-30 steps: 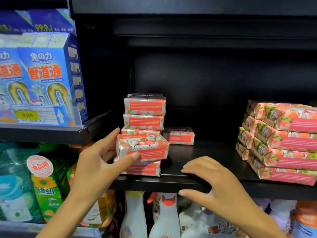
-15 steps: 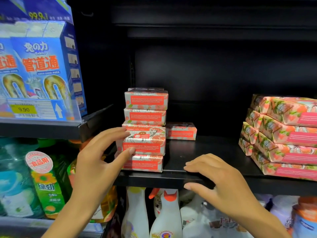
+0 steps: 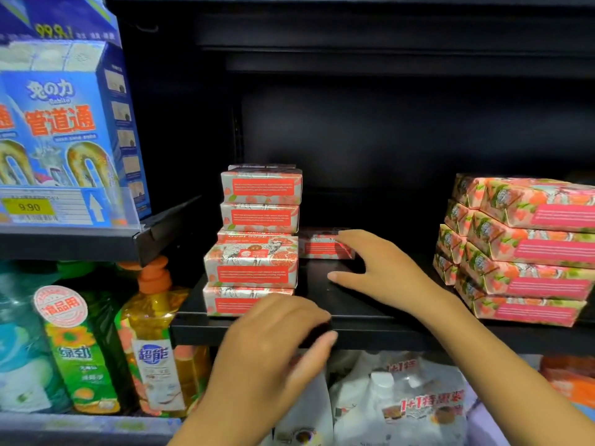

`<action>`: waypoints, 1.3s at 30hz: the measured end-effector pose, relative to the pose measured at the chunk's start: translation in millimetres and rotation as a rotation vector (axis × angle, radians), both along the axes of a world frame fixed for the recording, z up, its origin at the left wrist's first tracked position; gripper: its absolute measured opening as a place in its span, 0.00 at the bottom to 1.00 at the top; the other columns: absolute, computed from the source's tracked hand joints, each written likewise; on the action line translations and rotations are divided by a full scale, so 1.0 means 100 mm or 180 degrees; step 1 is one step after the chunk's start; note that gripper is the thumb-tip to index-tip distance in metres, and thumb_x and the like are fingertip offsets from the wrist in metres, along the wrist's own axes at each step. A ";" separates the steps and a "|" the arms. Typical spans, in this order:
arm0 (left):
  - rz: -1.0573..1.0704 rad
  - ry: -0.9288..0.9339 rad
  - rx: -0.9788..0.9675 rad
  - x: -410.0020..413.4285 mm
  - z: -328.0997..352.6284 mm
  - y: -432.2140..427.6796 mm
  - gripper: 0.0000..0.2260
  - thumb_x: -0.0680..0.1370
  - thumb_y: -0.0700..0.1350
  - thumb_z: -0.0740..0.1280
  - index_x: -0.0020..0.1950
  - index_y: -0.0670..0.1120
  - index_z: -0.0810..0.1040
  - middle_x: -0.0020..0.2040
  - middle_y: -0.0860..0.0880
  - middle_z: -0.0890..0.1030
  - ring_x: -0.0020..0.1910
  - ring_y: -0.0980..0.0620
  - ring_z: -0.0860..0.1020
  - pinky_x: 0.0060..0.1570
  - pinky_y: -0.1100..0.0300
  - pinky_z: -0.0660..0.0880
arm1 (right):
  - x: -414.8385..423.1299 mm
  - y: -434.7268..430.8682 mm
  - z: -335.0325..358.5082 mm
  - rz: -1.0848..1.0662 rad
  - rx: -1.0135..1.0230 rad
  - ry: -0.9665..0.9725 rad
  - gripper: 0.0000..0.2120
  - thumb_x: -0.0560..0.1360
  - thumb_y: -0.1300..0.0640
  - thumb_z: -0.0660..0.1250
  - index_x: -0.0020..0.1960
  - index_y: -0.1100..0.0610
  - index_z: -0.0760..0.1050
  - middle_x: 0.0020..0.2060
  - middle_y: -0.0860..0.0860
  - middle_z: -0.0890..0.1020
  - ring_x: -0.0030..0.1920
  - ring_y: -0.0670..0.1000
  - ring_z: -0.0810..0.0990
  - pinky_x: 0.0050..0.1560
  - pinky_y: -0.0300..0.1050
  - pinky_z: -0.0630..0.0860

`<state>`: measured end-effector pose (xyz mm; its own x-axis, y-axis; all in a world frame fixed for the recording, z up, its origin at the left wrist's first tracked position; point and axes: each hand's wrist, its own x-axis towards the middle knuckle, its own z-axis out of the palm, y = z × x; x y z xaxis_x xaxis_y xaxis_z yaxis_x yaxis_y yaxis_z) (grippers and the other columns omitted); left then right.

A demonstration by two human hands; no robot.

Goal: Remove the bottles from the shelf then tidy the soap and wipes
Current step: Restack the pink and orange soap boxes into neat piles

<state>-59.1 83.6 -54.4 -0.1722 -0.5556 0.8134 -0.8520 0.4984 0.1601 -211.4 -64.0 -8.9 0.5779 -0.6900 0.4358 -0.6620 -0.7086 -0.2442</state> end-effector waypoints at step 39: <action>-0.1251 0.3048 0.1830 -0.18 0.34 0.09 0.18 0.69 0.61 0.68 0.52 0.50 0.81 0.41 0.50 0.85 0.41 0.52 0.84 0.40 0.65 0.78 | -0.47 0.82 -0.03 0.1091 -0.0870 -0.1474 0.30 0.67 0.43 0.70 0.65 0.53 0.69 0.59 0.45 0.71 0.61 0.43 0.71 0.59 0.31 0.67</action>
